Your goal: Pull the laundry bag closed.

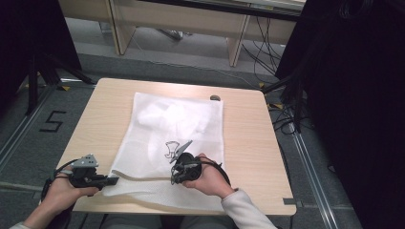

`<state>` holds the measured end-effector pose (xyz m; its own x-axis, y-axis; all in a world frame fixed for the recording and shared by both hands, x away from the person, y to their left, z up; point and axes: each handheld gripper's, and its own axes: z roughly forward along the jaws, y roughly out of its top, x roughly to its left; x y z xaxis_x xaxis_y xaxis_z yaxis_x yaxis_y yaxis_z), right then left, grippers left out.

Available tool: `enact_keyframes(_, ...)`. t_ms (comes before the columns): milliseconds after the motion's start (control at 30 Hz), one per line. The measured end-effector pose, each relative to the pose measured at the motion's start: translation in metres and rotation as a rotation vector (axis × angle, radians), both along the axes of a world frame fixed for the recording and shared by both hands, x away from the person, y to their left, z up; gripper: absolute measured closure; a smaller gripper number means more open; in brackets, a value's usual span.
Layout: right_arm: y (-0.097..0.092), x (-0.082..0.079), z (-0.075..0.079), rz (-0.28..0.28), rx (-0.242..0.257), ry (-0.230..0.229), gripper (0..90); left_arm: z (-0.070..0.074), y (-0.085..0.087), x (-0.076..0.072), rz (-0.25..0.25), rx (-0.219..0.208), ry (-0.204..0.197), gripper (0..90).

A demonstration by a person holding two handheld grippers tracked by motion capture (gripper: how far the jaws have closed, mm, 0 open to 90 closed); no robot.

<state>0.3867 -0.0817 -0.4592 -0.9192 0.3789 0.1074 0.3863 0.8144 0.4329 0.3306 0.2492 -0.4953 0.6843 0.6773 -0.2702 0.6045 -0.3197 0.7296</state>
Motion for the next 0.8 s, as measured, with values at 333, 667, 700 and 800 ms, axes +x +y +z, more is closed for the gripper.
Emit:
enact_keyframes(333, -0.0037, -0.0004, 0.0001, -0.011, -0.005, 0.007, 82.5, -0.0001, 0.0003, -0.0002, 0.004, -0.001, 0.002, 85.4)
enact_keyframes(667, -0.0076, -0.0005, -0.0001, -0.021, -0.01, 0.014, 82.5, 0.0003, 0.0005, -0.0002, 0.005, -0.001, 0.005, 85.3)
enact_keyframes(700, -0.0082, 0.0, -0.0007, -0.012, -0.01, 0.01, 82.5, 0.0002, 0.0004, -0.0002, 0.005, 0.001, 0.002, 85.4)
enact_keyframes(800, -0.0096, -0.0003, -0.0012, -0.019, -0.013, 0.014, 82.5, 0.0003, 0.0006, -0.0003, 0.005, 0.003, 0.004, 85.3)
